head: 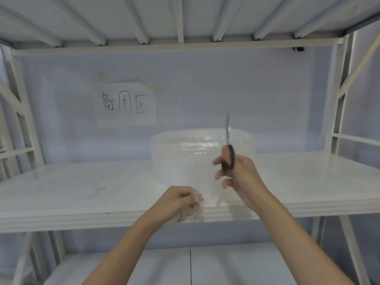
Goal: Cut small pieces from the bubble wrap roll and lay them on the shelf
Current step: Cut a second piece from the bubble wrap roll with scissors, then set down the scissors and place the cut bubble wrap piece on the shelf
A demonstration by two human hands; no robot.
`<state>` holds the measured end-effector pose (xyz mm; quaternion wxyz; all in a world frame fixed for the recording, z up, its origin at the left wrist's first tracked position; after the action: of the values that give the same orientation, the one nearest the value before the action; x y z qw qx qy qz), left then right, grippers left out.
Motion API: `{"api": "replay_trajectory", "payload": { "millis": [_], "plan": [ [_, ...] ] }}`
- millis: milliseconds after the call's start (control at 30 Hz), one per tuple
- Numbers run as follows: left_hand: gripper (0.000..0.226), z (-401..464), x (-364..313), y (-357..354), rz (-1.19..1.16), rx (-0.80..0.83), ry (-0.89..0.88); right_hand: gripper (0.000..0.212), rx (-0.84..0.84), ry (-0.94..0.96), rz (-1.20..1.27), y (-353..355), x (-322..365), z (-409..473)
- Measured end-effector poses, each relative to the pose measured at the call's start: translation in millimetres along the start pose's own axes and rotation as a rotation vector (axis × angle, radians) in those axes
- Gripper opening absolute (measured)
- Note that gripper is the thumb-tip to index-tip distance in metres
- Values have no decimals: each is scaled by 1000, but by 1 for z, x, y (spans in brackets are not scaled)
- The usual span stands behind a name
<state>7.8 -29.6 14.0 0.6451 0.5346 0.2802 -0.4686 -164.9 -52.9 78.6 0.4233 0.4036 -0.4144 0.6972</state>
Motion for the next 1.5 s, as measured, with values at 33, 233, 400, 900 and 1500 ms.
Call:
{"api": "replay_trajectory", "payload": {
  "millis": [33, 233, 400, 900, 1500],
  "plan": [
    [13, 1, 2, 2, -11, -13, 6, 39, -67, 23, 22, 11, 5, 1],
    [12, 3, 2, 8, -113, -101, 20, 41, -236, 62, -140, 76, 7, 11],
    [22, 4, 5, 12, -147, -131, 31, 49, -336, -129, -632, 120, -16, 22],
    [6, 3, 4, 17, -214, -119, 28, 28, -473, 272, -1377, 100, -19, 11],
    [8, -18, 2, 51, -335, -262, 11, 32, 310, -180, -313, -68, -57, -23]
  ]
}}
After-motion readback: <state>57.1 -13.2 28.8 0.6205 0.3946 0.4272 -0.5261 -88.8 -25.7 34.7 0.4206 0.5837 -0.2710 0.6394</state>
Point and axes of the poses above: each hand's wrist, its own z-axis towards the middle knuckle, its own y-axis out of the back of the hand, x = y × z, the point moved 5 cm from there along z, towards the middle knuckle, and after that the axes turned 4 degrees about z, right-handed, at the moved point
